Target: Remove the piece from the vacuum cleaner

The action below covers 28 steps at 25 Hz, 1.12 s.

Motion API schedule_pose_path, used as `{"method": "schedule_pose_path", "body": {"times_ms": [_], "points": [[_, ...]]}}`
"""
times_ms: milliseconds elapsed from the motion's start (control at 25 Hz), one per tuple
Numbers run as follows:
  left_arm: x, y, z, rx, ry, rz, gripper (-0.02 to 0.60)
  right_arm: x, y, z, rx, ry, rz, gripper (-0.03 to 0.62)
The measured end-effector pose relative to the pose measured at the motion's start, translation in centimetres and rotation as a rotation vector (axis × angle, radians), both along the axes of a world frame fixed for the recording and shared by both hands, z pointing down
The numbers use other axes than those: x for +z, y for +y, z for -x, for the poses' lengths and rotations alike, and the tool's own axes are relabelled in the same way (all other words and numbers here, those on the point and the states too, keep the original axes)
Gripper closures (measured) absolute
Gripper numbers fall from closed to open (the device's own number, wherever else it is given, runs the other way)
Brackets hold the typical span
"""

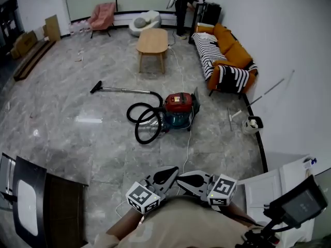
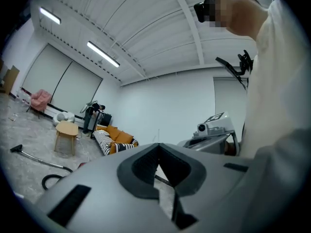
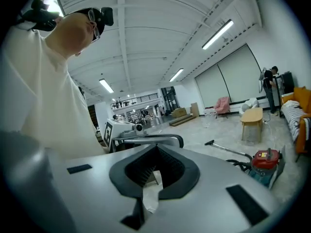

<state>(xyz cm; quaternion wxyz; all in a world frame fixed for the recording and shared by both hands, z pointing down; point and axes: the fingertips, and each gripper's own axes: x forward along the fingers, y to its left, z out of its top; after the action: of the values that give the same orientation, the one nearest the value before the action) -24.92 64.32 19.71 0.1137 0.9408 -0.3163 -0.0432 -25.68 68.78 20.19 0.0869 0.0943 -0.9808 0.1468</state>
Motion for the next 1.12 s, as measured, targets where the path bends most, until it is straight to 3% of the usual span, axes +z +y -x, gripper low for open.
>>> {"method": "schedule_pose_path", "body": {"times_ms": [360, 520, 600, 760, 880, 1040, 1120], "points": [[1.0, -2.8, 1.4, 0.038, 0.017, 0.043, 0.578, 0.9, -2.8, 1.3, 0.003, -0.037, 0.038, 0.591], [-0.6, -6.7, 1.1, 0.007, 0.006, -0.039, 0.578, -1.2, -6.7, 1.0, 0.005, -0.077, 0.023, 0.591], [-1.1, -9.0, 0.3, -0.019, 0.004, -0.028, 0.578, -2.1, -9.0, 0.4, -0.002, -0.102, 0.034, 0.591], [0.0, -12.5, -2.3, -0.031, -0.052, 0.071, 0.578, -1.3, -12.7, -2.2, -0.034, -0.127, 0.068, 0.591], [-0.2, -16.1, -3.6, -0.049, -0.063, 0.068, 0.578, -1.0, -16.1, -3.7, -0.048, -0.117, 0.054, 0.591], [0.3, -19.7, -6.7, -0.037, -0.202, 0.082, 0.578, -1.0, -20.0, -6.8, -0.054, -0.116, 0.054, 0.591], [0.3, -21.7, -8.4, -0.04, -0.223, 0.073, 0.578, -0.9, -22.0, -8.5, -0.049, -0.109, 0.053, 0.591]]}}
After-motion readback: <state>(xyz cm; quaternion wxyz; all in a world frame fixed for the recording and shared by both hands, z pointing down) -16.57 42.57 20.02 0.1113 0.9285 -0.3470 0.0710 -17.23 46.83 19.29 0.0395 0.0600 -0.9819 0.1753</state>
